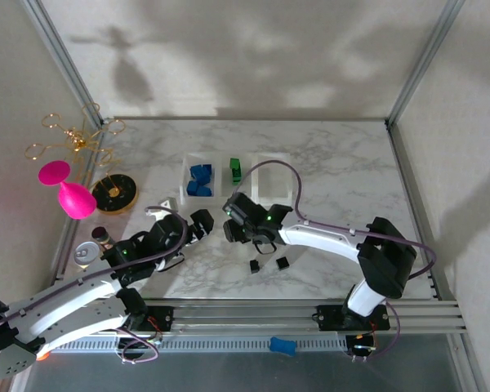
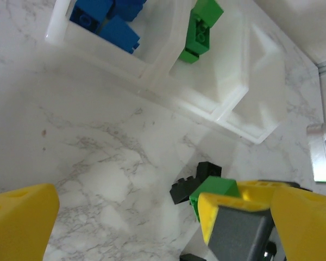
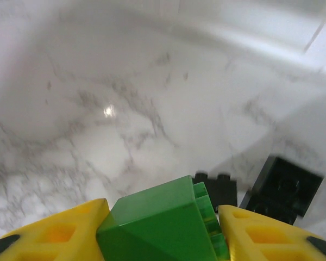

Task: Sort the legos into containers by color
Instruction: Pick up the lego from the bottom-center of the table, then place the lego in the container.

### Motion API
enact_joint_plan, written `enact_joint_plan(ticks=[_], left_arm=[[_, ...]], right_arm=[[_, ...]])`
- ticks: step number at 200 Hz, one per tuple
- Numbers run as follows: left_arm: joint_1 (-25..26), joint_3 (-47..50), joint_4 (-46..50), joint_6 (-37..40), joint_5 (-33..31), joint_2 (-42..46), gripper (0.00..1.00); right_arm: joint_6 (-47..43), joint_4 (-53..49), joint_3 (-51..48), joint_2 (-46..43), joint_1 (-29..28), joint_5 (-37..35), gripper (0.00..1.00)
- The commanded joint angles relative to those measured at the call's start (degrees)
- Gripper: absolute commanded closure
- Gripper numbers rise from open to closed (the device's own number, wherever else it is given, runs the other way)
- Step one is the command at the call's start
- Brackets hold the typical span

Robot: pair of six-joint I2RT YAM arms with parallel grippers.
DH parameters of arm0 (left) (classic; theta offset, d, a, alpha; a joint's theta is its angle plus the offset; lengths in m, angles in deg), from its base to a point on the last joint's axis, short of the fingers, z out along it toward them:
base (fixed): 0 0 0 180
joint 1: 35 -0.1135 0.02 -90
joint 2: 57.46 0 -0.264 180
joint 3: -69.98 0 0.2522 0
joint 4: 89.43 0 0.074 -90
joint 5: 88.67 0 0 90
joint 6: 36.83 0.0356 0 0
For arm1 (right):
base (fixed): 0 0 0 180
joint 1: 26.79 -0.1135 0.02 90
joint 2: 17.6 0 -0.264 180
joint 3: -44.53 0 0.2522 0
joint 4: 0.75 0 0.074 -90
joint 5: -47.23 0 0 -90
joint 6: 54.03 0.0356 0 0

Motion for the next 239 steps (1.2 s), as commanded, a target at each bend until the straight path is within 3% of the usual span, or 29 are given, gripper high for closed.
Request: enact_joint_plan(ticks=[1, 53, 160, 239], left_arm=[[0.34, -2.82, 0.82, 0.62, -3.89, -1.49, 0.00], [-0.70, -6.09, 0.06, 2.41, -7.36, -4.60, 0.01], [-7.00, -6.01, -2.45, 4.65, -5.72, -6.70, 0.00], [-7.69, -5.64, -3.36, 4.79, -4.54, -7.34, 0.00]], right_arm=[[-3.27, -1.13, 3.92, 1.14, 2.55, -2.15, 0.57], [-5.92, 2.17, 12.57, 9.24, 7.19, -3.53, 0.57], [-10.23, 4.51, 27.83, 26.77, 14.00, -7.52, 0.57], [-10.64, 5.14, 31.36, 29.96, 14.60, -6.20, 0.47]])
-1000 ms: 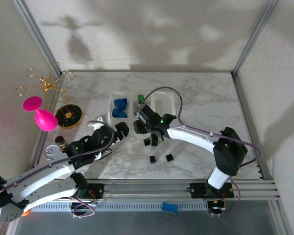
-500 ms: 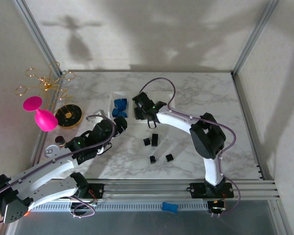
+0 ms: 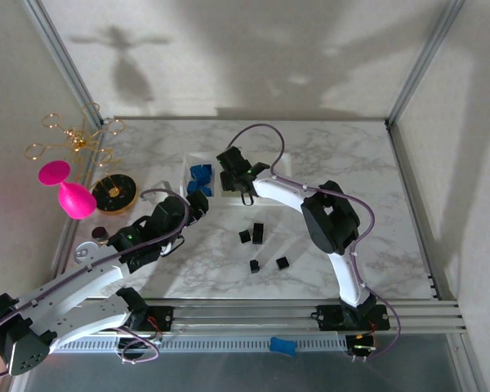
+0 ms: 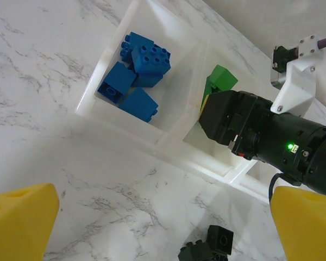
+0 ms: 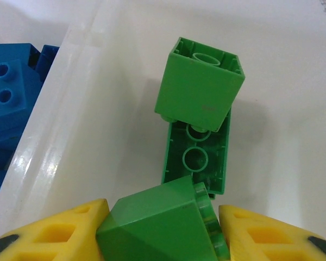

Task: Sort the legos into containers by color
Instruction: Place the lego in the container.

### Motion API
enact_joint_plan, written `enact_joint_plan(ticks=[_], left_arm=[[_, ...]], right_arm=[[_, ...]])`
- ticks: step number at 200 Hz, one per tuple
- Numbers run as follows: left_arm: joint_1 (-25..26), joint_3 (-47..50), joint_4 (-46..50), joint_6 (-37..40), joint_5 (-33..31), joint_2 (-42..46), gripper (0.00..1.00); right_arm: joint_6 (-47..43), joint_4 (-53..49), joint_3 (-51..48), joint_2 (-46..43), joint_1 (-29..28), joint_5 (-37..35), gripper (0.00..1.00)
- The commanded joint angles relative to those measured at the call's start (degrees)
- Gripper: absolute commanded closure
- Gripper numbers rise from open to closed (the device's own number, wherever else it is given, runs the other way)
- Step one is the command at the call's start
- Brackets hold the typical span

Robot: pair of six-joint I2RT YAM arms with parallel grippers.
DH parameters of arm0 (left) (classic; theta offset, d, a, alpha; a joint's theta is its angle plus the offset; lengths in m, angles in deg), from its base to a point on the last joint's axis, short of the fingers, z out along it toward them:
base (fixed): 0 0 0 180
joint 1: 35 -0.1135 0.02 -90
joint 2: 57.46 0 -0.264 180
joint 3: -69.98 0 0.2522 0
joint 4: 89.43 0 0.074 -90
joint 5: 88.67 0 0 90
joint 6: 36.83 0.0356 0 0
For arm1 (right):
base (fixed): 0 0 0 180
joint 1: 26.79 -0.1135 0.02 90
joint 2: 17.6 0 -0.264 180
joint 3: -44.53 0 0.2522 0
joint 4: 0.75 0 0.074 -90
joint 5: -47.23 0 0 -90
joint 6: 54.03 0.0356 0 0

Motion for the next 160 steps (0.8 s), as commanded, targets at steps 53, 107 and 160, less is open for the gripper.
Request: enact_joint_plan(ticks=[53, 107, 160], left_arm=[[-0.71, -1.27, -1.23, 1.08, 1.39, -1.11, 0.00], [-0.67, -1.81, -1.31, 1.37, 2.92, -1.67, 0.01], [3.78, -0.86, -2.05, -0.32, 4.37, -1.01, 0.00]], right_arm=[[-0.97, -0.08, 1.32, -4.41, 0.50, 0.03, 0.41], [-1.22, -1.07, 0.89, -7.49, 0.35, 0.76, 0.35], [2.83, -1.01, -14.56, -21.11, -0.24, 5.14, 0.33]])
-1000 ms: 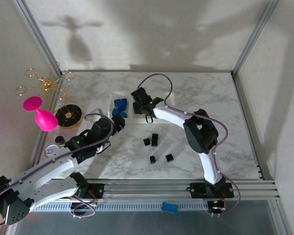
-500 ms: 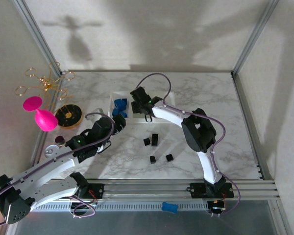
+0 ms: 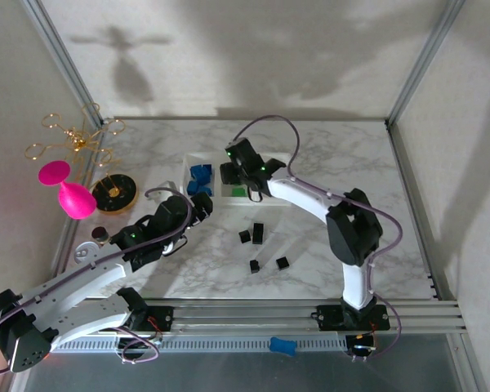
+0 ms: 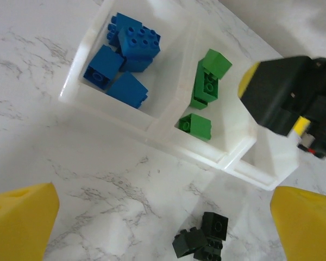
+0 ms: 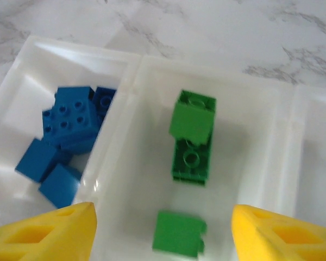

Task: Sort the legos into containers by color
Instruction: Place the lego in the container, then pick up the lego from the center of the table.

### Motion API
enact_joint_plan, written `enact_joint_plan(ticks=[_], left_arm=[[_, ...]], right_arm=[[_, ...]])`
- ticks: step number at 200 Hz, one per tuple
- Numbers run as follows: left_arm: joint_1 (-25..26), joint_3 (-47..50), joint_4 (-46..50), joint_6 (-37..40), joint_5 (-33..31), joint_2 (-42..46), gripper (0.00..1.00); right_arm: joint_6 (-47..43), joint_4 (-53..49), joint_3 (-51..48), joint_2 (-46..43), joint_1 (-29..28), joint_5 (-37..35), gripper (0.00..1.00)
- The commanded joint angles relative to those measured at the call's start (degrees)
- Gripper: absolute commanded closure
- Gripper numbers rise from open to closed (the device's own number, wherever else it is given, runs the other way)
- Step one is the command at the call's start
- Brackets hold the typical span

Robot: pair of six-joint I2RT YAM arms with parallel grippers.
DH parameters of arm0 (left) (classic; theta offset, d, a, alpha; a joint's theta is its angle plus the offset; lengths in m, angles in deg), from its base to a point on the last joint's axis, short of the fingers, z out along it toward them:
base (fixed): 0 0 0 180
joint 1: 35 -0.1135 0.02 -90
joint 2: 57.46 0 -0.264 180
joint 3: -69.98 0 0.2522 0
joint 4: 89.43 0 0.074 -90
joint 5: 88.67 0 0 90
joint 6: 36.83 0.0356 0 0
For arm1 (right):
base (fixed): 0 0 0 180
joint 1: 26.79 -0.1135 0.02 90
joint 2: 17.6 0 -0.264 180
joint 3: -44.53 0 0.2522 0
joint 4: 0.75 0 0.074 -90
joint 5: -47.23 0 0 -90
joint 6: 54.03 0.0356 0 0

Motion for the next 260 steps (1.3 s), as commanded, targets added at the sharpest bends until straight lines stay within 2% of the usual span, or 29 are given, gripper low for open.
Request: enact_joint_plan(ticks=[1, 48, 97, 164, 260], left_arm=[[2.75, -0.74, -0.81, -0.72, 1.09, 0.47, 0.00], [7.73, 2.03, -0.45, -4.18, 0.57, 0.57, 0.00], [11.88, 6.51, -1.97, -7.55, -0.16, 2.83, 0.00], [13.97, 6.96, -1.23, -8.93, -1.58, 5.23, 0.00], [14.15, 3.61, 1.26, -6.98, -4.43, 3.83, 0.00]], right_arm=[[2.94, -1.13, -7.24, -7.45, -0.45, 2.47, 0.33], [10.11, -2.93, -23.49, -18.16, -3.23, 1.48, 0.30], [18.16, 0.12, -34.61, -22.04, -6.94, 0.20, 0.27], [23.86, 4.79, -39.55, -21.27, -9.60, -2.61, 0.29], [22.64, 6.66, -33.09, -11.57, -7.10, -5.48, 0.37]])
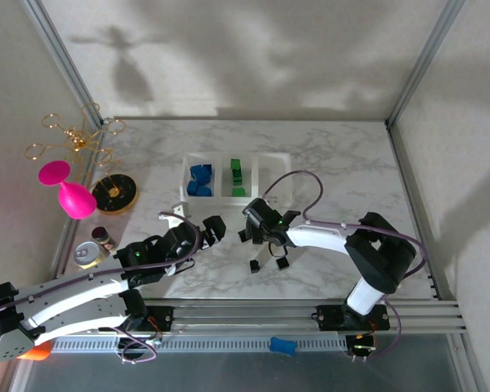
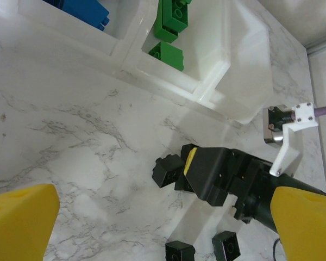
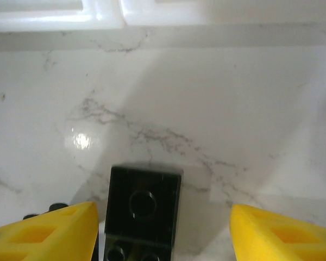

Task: Sort the legos into containers by color
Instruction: Pick up the lego from the center of the table.

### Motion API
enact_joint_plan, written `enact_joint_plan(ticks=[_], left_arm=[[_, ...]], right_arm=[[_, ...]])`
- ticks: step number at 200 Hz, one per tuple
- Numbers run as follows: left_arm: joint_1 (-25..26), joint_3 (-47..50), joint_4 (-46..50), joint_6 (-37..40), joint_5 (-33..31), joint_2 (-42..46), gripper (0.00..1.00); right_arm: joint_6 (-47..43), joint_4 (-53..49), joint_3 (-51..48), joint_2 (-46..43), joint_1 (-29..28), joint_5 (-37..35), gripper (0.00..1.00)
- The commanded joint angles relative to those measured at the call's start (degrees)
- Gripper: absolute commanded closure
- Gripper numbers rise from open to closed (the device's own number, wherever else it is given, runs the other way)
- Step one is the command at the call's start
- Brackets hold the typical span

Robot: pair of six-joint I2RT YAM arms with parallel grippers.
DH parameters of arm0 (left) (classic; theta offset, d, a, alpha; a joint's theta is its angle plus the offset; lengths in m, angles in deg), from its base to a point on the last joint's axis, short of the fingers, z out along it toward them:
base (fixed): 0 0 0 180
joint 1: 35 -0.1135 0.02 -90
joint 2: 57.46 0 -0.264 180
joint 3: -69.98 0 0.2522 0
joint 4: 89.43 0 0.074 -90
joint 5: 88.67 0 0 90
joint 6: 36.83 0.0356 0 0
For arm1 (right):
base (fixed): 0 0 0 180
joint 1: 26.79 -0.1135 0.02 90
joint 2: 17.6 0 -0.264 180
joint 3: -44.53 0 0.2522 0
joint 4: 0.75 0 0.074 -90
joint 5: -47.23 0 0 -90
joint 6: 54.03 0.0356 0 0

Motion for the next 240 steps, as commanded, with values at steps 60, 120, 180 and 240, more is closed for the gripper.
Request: enact_joint_plan(ticks=[60, 120, 180, 240], left_arm=[[0.46, -2.65, 1.77, -0.27, -2.73, -2.35, 0.00], [0.44, -3.56, 0.91, 0.70, -2.71, -4.29, 0.00], [0.35, -4.17, 0.71, 1.69, -2.43, -3.86, 0.00], [-0.98, -7.51, 0.59, 4.18, -4.29, -5.98, 0.00]], right_arm=[[-1.22, 2.36, 2.09, 3.72, 1.32, -1.50, 0.50], [-2.02, 2.79, 1.98, 2.72, 1.36, -0.87, 0.67], [-4.14, -0.57, 4.00, -2.97, 1.57, -1.29, 0.70], [-11.66, -2.91, 9.59, -5.02, 7.95, -3.16, 0.69]])
